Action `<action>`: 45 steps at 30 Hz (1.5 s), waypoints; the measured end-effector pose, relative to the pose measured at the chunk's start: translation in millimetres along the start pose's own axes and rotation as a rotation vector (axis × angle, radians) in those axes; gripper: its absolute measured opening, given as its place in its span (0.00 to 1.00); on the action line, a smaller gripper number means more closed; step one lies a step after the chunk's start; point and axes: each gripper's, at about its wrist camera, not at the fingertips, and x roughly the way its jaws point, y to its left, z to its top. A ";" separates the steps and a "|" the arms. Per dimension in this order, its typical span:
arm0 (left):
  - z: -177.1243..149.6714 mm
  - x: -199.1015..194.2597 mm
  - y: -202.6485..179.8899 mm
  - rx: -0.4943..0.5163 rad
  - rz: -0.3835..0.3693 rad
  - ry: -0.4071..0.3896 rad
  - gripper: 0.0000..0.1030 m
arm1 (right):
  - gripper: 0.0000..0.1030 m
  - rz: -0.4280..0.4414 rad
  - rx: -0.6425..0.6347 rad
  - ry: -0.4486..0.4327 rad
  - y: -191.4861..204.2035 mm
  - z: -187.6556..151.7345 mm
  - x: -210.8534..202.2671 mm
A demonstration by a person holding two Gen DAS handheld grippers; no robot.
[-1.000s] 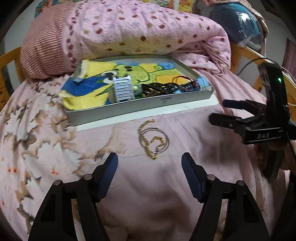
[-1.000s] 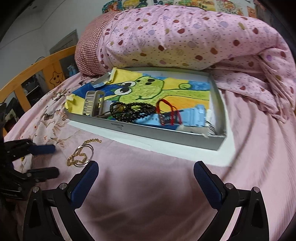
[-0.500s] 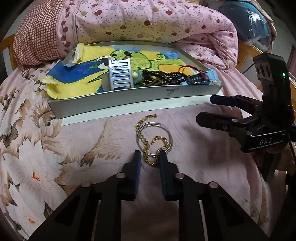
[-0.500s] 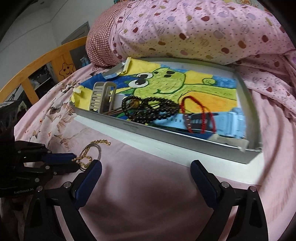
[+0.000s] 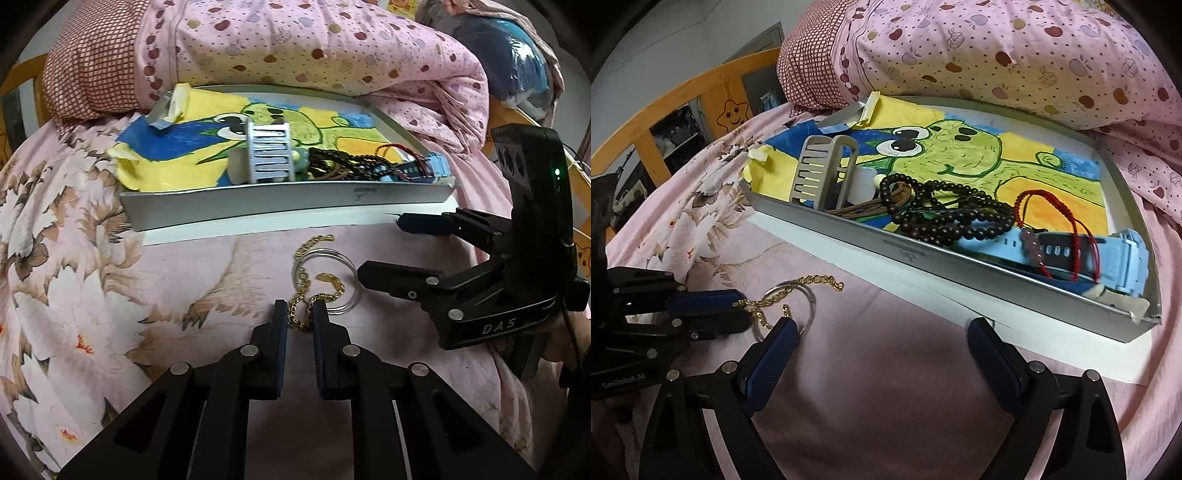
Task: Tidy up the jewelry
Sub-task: 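Grasp the gold chain with the left tool while the right tool grasps the silver rings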
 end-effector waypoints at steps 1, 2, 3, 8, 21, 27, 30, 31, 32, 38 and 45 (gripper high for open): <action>0.2 -0.3 1.6 -0.007 0.002 -0.001 0.10 | 0.91 -0.006 -0.003 0.004 0.9 0.5 1.6; 0.3 -0.9 3.7 -0.015 0.006 -0.002 0.10 | 0.91 -0.012 -0.008 0.007 1.9 0.8 2.5; 0.8 -1.1 4.5 -0.021 0.009 -0.003 0.10 | 0.91 -0.021 -0.014 0.011 3.3 1.3 3.5; 1.5 -3.3 8.4 -0.042 0.000 -0.007 0.10 | 0.91 -0.052 -0.037 0.027 8.7 2.7 6.7; -0.7 -8.2 18.3 -0.066 -0.044 -0.007 0.10 | 0.91 -0.042 0.016 0.051 12.6 10.0 8.8; -1.5 -8.4 20.9 -0.078 -0.061 -0.008 0.10 | 0.91 -0.060 0.004 0.075 19.1 12.5 14.3; -2.0 -8.8 22.0 -0.081 -0.069 -0.009 0.10 | 0.91 -0.077 -0.020 0.102 20.9 13.1 18.0; -2.2 -9.0 22.3 -0.082 -0.070 -0.009 0.10 | 0.91 -0.088 -0.031 0.118 22.5 14.5 19.9; -2.2 -9.2 22.6 -0.083 -0.070 -0.010 0.10 | 0.91 -0.093 -0.031 0.131 22.7 15.6 21.1; -4.0 -13.7 27.5 -0.096 -0.055 -0.020 0.10 | 0.91 -0.129 -0.013 0.181 21.8 19.9 24.4; -9.3 -21.8 39.5 -0.117 -0.021 -0.029 0.10 | 0.90 -0.189 0.015 0.176 19.6 15.1 19.4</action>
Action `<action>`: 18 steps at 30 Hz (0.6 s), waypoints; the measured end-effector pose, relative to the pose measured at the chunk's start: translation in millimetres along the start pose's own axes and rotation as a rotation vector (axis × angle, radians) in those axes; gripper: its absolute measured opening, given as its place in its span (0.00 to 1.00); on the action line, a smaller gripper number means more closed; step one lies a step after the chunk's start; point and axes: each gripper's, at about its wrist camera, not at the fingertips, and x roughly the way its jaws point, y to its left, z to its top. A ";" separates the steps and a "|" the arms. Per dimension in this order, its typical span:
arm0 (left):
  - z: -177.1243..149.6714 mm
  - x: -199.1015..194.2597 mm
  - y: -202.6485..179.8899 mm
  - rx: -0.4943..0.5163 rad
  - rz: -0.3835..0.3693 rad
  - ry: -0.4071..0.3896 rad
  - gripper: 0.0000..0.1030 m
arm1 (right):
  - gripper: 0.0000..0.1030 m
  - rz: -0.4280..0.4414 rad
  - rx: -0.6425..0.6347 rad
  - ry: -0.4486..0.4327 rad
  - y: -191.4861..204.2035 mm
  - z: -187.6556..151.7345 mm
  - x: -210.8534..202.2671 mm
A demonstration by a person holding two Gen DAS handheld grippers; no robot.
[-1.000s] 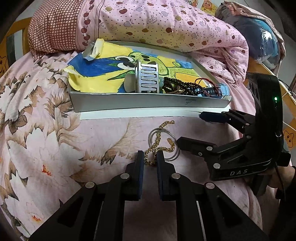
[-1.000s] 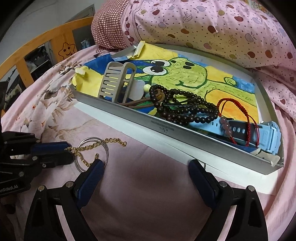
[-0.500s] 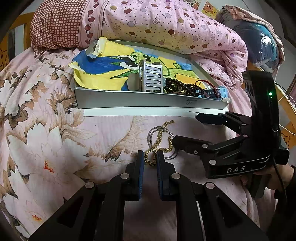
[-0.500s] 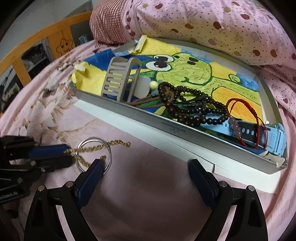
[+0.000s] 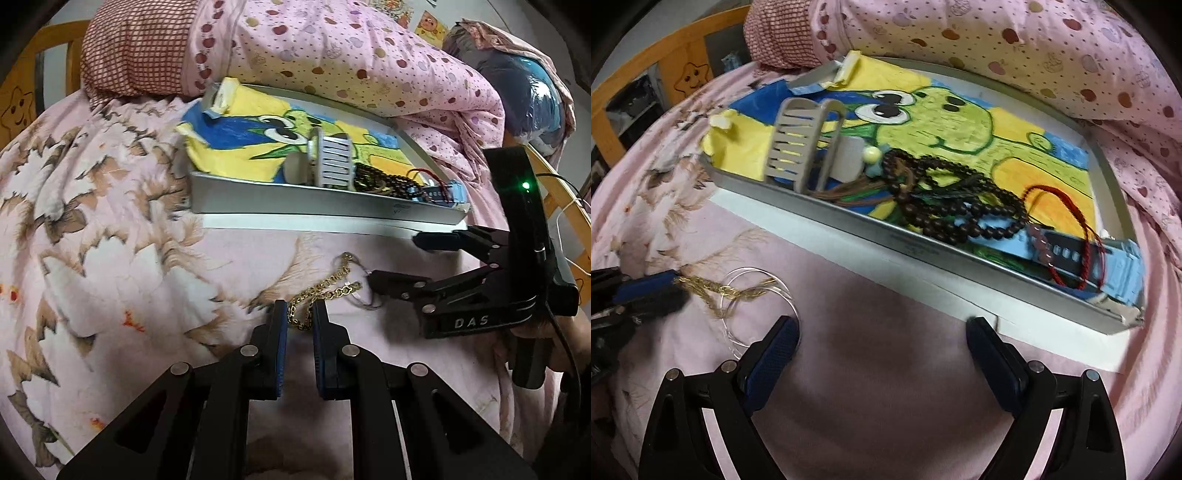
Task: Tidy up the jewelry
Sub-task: 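Grasp the gold chain with the left tool while the right tool grasps the silver rings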
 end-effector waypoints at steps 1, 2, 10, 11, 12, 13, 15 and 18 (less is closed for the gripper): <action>-0.4 -1.5 2.5 -0.005 0.004 -0.002 0.10 | 0.89 -0.007 -0.005 -0.012 1.6 -1.5 -1.6; -0.6 -2.6 3.9 -0.009 0.010 -0.005 0.10 | 0.85 -0.008 -0.010 -0.025 3.4 -2.8 -3.2; -1.8 -12.1 19.2 -0.062 0.064 -0.036 0.10 | 0.57 0.064 -0.018 -0.071 11.2 -7.2 -17.0; -2.1 -13.6 22.2 -0.074 0.067 -0.041 0.10 | 0.52 0.076 -0.016 -0.070 12.9 -7.6 -16.7; -2.8 -14.8 24.8 -0.083 0.069 -0.043 0.10 | 0.49 0.088 -0.022 -0.066 15.2 -7.6 -17.0; -3.5 -16.1 27.0 -0.090 0.072 -0.045 0.10 | 0.48 0.091 -0.032 -0.064 18.1 -6.6 -16.3; -4.4 -18.4 31.1 -0.101 0.073 -0.049 0.10 | 0.41 0.100 -0.073 -0.054 26.9 -6.9 -17.7; -5.7 -21.9 32.8 -0.108 0.074 -0.055 0.10 | 0.30 0.099 -0.125 -0.036 38.1 -8.2 -18.2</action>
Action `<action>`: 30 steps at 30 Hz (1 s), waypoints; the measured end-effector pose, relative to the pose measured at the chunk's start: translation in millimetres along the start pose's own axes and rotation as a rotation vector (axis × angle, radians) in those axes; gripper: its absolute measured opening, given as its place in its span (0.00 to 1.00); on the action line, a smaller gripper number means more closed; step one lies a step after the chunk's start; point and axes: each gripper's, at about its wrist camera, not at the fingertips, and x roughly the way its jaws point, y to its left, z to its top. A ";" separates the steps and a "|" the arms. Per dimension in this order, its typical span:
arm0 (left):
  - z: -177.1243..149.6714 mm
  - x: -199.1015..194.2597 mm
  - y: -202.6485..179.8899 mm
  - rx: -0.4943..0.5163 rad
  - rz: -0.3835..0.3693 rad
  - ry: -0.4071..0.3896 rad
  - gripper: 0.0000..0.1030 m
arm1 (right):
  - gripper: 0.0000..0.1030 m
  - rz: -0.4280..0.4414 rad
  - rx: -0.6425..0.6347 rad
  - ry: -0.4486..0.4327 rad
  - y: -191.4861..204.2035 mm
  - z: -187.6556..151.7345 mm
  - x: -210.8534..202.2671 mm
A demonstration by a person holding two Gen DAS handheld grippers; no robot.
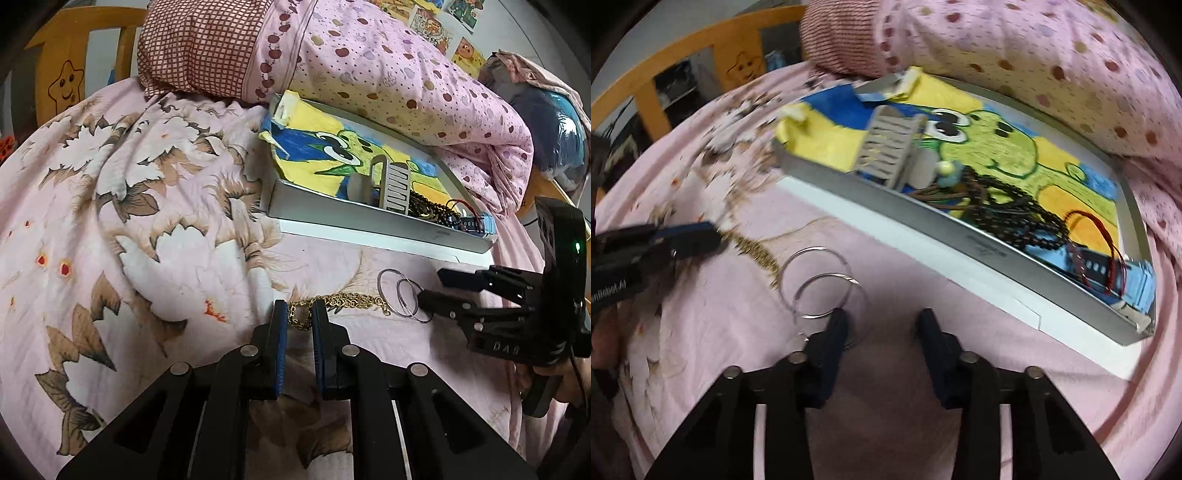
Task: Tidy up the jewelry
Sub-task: 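Grasp the gold chain with the left tool while the right tool grasps the silver rings, then place the gold chain in the tray with the left tool while the right tool drops the rings there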
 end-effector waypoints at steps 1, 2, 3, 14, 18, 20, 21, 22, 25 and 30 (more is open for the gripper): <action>-0.3 -0.9 0.2 0.000 -0.002 -0.001 0.10 | 0.29 0.010 0.001 0.011 0.9 0.9 0.5; -0.7 -1.8 0.0 0.003 -0.003 -0.003 0.10 | 0.25 0.019 0.007 0.018 0.5 1.3 0.9; -1.0 -2.6 -0.4 0.005 -0.004 -0.004 0.10 | 0.21 0.038 0.018 0.028 -0.4 2.1 1.0; -6.2 -14.0 -12.9 0.057 -0.033 -0.019 0.10 | 0.04 -0.042 -0.059 0.037 22.6 -22.6 -20.1; -9.2 -18.6 -21.0 0.087 -0.044 -0.022 0.10 | 0.04 -0.131 -0.107 -0.015 24.4 -36.0 -35.5; -9.6 -19.5 -27.0 0.102 -0.047 -0.023 0.10 | 0.04 -0.159 -0.106 -0.051 21.4 -38.3 -43.7; -9.3 -19.6 -29.0 0.108 -0.049 -0.024 0.10 | 0.04 -0.173 -0.108 -0.072 20.2 -38.8 -47.8; -8.7 -20.3 -32.3 0.115 -0.052 -0.027 0.10 | 0.04 -0.185 -0.109 -0.093 19.3 -39.1 -51.6; -6.3 -22.8 -40.8 0.135 -0.065 -0.033 0.10 | 0.03 -0.220 -0.111 -0.159 16.3 -39.9 -63.9; 0.1 -26.4 -51.8 0.157 -0.084 -0.041 0.10 | 0.03 -0.293 -0.119 -0.258 14.8 -39.0 -79.0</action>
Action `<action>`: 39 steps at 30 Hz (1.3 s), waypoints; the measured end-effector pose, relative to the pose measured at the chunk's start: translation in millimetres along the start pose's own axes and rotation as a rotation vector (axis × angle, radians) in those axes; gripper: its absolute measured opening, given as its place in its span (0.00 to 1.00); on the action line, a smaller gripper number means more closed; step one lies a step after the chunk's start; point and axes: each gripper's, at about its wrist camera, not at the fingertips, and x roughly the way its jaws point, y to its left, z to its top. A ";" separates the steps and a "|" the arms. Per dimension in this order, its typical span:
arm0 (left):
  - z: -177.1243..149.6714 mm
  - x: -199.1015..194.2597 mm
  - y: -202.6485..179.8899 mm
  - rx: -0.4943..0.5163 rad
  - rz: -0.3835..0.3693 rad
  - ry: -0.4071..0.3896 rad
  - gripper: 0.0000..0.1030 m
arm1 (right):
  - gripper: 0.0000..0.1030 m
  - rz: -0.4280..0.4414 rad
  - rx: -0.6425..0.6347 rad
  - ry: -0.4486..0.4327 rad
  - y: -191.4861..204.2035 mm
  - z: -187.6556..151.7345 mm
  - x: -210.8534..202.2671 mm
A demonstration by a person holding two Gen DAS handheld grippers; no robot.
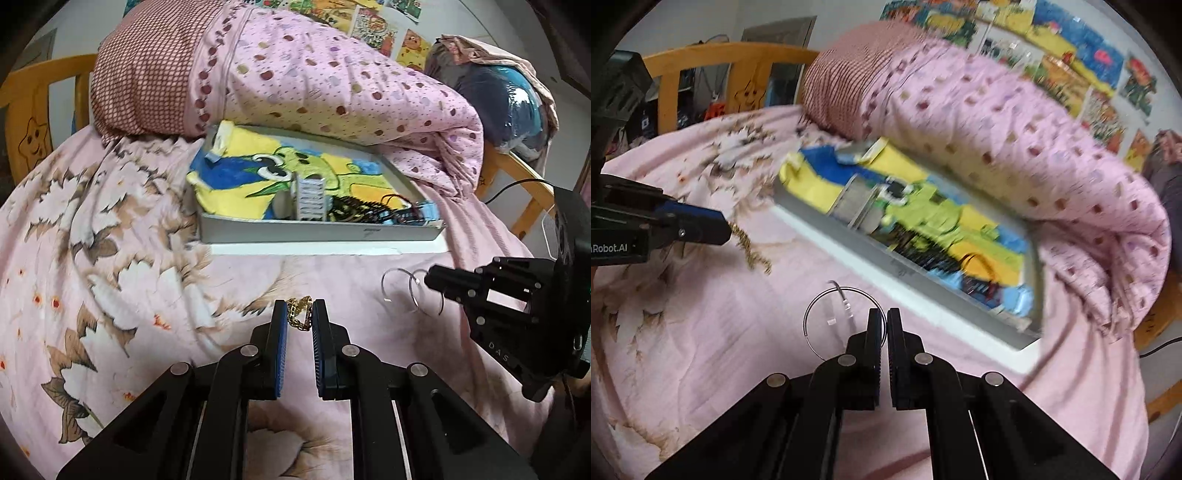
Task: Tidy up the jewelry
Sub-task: 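Place the gold chain in the tray with the left tool while the right tool drops the rings there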
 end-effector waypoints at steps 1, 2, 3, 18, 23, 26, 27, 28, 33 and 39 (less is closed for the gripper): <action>2.3 -0.4 -2.6 0.005 -0.004 -0.002 0.10 | 0.03 -0.017 0.003 -0.017 -2.8 0.2 -2.5; 4.7 -0.9 -5.0 0.011 -0.007 -0.004 0.10 | 0.04 -0.028 0.006 -0.033 -4.1 0.8 -4.2; 7.6 -1.4 -7.1 0.017 -0.010 -0.006 0.10 | 0.04 -0.046 0.011 -0.055 -6.9 1.5 -6.8; 71.3 4.4 -44.2 0.126 -0.055 -0.082 0.10 | 0.03 -0.132 0.214 -0.235 -83.0 17.8 -5.7; 100.1 25.1 -57.0 0.130 -0.062 -0.112 0.10 | 0.03 -0.124 0.299 -0.263 -113.5 26.4 6.7; 116.5 42.1 -62.9 0.116 -0.059 -0.124 0.10 | 0.04 -0.122 0.355 -0.266 -131.8 27.2 18.5; 121.7 48.4 -64.0 0.109 -0.059 -0.127 0.10 | 0.04 -0.122 0.381 -0.262 -138.7 26.5 24.4; 126.8 56.3 -65.2 0.101 -0.060 -0.125 0.10 | 0.04 -0.119 0.409 -0.258 -145.5 23.9 31.1; 136.7 93.8 -67.6 0.082 -0.048 -0.087 0.10 | 0.04 -0.087 0.497 -0.211 -166.1 6.2 55.9; 130.5 129.4 -68.2 0.068 -0.025 -0.037 0.10 | 0.04 -0.062 0.557 -0.148 -179.6 -7.4 72.3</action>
